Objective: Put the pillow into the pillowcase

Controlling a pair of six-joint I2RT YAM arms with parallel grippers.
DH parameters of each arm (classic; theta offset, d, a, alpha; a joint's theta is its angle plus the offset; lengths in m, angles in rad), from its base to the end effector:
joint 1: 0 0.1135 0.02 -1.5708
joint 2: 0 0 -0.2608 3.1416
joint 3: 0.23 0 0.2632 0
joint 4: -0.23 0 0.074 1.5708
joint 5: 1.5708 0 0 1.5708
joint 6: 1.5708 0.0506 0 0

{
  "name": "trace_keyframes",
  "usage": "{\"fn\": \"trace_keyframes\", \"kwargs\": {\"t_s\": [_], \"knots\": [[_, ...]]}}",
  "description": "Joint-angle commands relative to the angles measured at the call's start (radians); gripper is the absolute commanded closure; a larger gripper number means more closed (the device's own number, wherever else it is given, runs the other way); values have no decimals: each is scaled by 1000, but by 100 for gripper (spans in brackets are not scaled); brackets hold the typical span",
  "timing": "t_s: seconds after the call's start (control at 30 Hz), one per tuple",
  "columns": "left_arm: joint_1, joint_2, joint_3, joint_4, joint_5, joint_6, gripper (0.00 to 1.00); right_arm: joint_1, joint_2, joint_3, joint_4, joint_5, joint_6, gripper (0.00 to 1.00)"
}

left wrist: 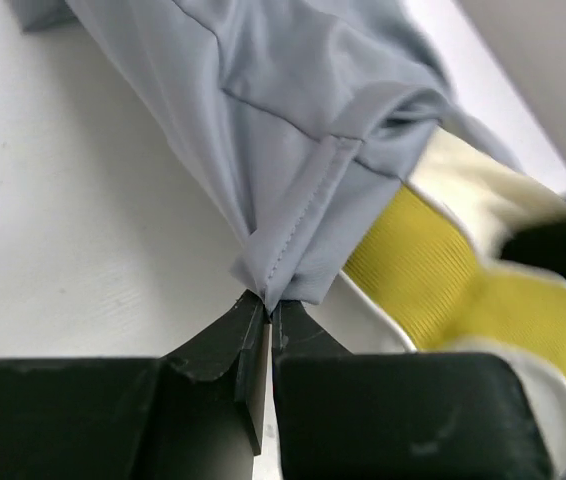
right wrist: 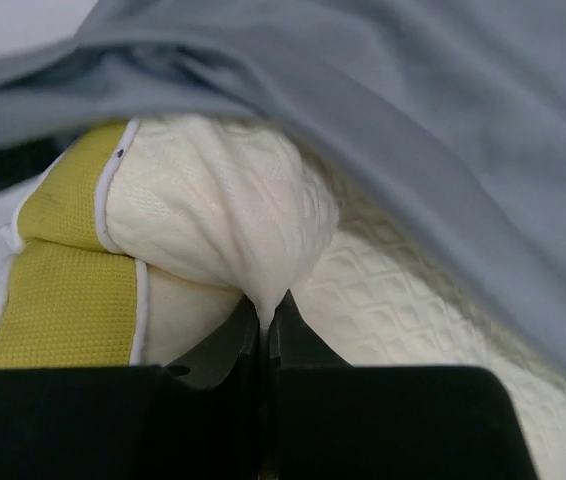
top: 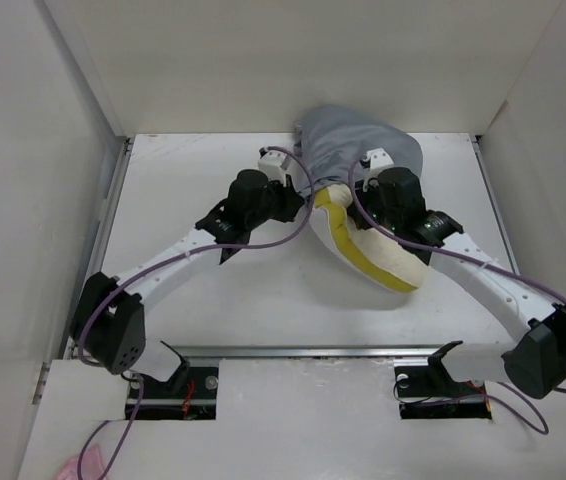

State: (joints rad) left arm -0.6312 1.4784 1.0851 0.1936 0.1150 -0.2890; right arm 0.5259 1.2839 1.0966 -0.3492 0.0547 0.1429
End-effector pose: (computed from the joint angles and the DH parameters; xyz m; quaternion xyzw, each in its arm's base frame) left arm 0.3013 -0.2274 0.3057 0.1674 0.7553 -0.3205 0.5466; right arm 0.2749 0.1563 0.3112 -0.1521 0.8556 0.1397 0.4746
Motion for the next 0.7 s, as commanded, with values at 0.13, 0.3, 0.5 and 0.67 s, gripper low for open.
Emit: {"fn": "trace_keyframes", "kwargs": {"t_s": [0.13,0.3,0.5,0.67], "knots": [[-93,-164,-56,-45,2,-7,100,-7,24,61,252,244,43,100],[-179,-239,-65,-143,-48,2,100,54,118,53,496,565,46,100],[-219,-368,-103,-223,-52,-76,100,112,106,-141,1170,626,-93,100],[-228,-498,-103,-269,-43,-88,100,146,118,-250,1630,499,-267,100]]}}
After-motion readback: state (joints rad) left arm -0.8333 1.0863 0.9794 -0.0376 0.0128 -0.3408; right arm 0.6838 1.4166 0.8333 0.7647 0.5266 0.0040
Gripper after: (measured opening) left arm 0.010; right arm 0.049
